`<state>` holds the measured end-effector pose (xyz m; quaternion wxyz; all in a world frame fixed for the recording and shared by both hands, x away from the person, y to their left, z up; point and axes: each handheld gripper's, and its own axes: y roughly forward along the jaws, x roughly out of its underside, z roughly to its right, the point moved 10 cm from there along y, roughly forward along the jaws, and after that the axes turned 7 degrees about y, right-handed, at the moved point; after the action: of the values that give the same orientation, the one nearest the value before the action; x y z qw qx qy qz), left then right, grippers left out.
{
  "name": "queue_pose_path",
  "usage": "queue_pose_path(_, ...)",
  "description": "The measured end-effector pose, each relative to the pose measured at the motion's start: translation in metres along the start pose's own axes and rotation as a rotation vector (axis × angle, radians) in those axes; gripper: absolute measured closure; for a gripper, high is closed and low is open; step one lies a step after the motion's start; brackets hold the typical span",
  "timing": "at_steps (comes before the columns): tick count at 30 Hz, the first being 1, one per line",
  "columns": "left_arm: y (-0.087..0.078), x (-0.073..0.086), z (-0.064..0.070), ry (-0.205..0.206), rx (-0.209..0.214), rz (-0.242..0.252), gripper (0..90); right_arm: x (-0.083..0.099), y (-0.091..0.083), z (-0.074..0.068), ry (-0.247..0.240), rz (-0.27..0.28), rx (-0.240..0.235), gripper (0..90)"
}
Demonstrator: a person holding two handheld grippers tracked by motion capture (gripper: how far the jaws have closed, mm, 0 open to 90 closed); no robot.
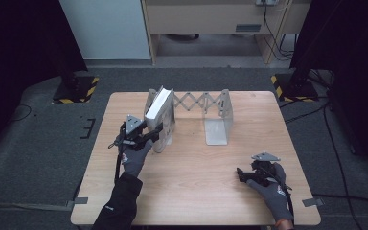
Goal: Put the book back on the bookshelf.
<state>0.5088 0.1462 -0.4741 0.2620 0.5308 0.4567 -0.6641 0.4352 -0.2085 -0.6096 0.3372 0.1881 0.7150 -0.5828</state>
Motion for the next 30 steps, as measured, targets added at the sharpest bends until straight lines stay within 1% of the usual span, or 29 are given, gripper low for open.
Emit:
queue_pose_path(2, 0.005, 0.004, 0.000, -0.015, -0.002, -0.001, 42.5, 0.000, 0.000, 0.000, 0.000, 0.000, -0.001, 3.0)
queue_pose_path(4, 0.009, 0.007, 0.000, -0.036, 0.001, 0.008, 41.6, 0.000, 0.000, 0.000, 0.000, 0.000, -0.001, 3.1)
queue_pose_path(5, 0.010, 0.007, 0.000, -0.038, 0.002, 0.012, 41.3, 0.000, 0.000, 0.000, -0.001, 0.000, -0.001, 3.0)
queue_pose_path(8, 0.009, 0.008, 0.001, -0.027, 0.001, 0.020, 41.2, 0.000, 0.000, 0.000, 0.000, 0.000, -0.001, 3.1)
queue_pose_path(11, 0.004, 0.015, 0.002, -0.007, 0.011, 0.000, 41.5, 0.000, 0.000, 0.000, -0.001, 0.000, -0.001, 3.1)
queue_pose_path(14, -0.003, 0.024, 0.003, 0.001, 0.024, -0.015, 41.9, 0.000, 0.000, 0.000, 0.000, 0.000, -0.001, 3.0)
queue_pose_path(16, -0.005, 0.027, 0.004, 0.003, 0.030, -0.018, 42.1, 0.000, 0.000, 0.000, -0.002, -0.001, -0.001, 3.0)
queue_pose_path(20, -0.005, 0.027, 0.006, -0.018, 0.033, -0.018, 44.8, 0.000, 0.000, 0.000, 0.001, 0.001, 0.002, 3.1)
queue_pose_path(26, -0.001, 0.027, 0.011, -0.013, 0.030, -0.022, 44.2, 0.000, 0.000, 0.000, 0.001, 0.001, 0.002, 3.0)
queue_pose_path(30, 0.003, 0.025, 0.015, -0.031, 0.028, -0.017, 42.7, 0.000, 0.000, 0.000, 0.001, 0.001, 0.002, 3.0)
